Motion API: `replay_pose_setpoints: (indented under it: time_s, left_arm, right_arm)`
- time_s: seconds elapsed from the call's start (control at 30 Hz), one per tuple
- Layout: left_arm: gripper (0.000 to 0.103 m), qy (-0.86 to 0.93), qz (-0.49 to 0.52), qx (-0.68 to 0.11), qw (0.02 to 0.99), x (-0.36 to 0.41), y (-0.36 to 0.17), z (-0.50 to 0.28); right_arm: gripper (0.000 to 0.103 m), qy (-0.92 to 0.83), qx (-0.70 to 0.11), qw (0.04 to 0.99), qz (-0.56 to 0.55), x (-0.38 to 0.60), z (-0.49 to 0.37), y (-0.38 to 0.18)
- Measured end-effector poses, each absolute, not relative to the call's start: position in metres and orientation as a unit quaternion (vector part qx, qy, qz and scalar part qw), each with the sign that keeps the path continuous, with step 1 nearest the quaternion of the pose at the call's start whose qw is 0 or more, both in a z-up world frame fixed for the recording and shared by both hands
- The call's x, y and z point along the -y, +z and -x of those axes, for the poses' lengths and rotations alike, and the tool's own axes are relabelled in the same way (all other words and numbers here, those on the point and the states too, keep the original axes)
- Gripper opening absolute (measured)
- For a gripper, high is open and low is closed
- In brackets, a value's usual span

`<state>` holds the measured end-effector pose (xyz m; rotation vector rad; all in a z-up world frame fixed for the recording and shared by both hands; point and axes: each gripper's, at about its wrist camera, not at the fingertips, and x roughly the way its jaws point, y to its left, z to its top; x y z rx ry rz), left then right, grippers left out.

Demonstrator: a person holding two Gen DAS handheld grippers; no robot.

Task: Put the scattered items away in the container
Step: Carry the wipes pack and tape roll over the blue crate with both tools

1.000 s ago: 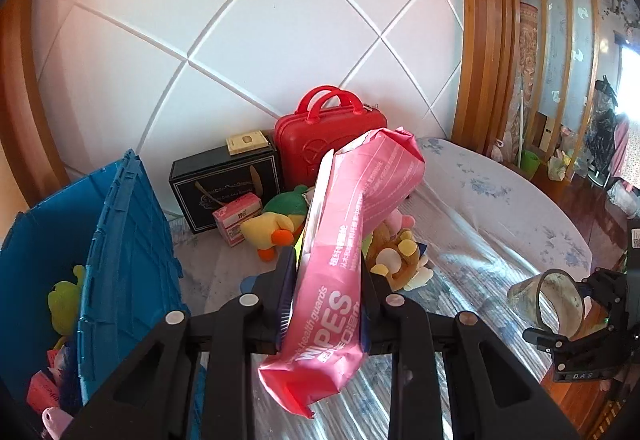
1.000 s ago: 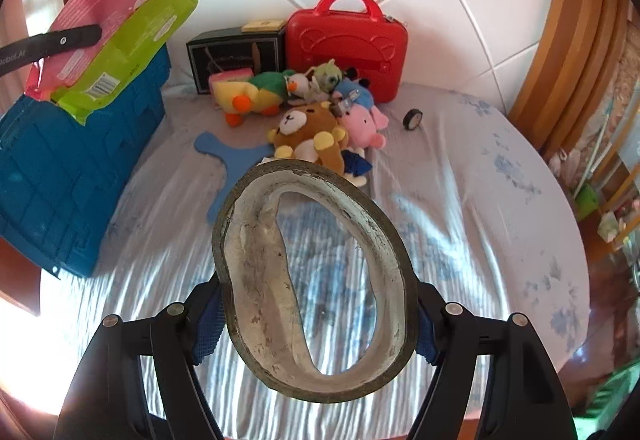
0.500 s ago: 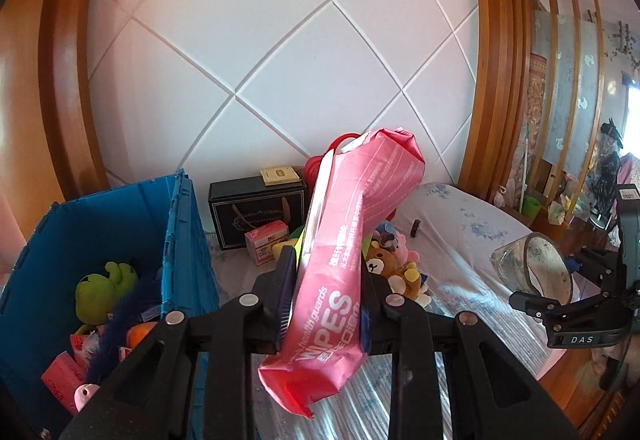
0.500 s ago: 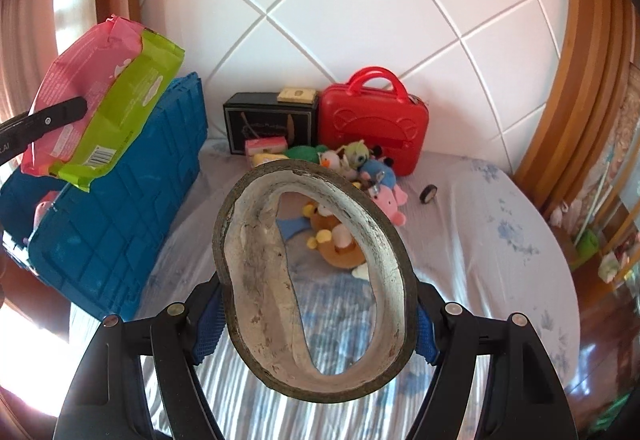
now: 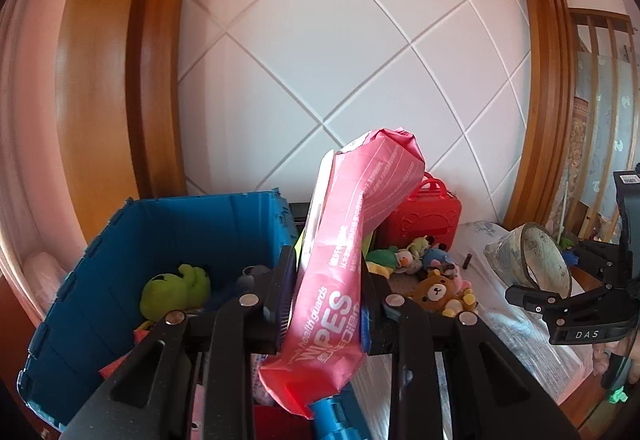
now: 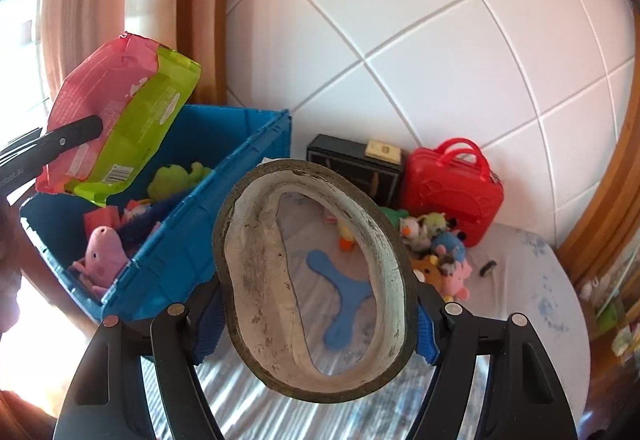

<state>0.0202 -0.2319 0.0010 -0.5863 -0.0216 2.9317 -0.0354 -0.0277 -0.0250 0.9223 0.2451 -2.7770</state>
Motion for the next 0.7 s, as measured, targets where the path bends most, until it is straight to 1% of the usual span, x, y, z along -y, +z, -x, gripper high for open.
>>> replay_pose_setpoints:
  time_s: [0.27, 0.47, 0.7]
  left_arm:
    - [0.025, 0.980, 0.194, 0.014, 0.036, 0.301, -0.001, -0.026]
    - [0.025, 0.979, 0.201, 0.020, 0.018, 0.342, -0.002, -0.020]
    - [0.025, 0.978, 0.207, 0.035, 0.001, 0.379, -0.003, -0.010]
  right_arm:
    - [0.074, -0.937, -0.096, 0.155, -0.297, 0.110, 0.057, -0.020]
    - [0.074, -0.934, -0.089, 0.186, -0.292, 0.162, 0.072, -0.010]
    - [0.074, -0.928, -0.108, 0.211, -0.288, 0.211, 0.088, -0.003]
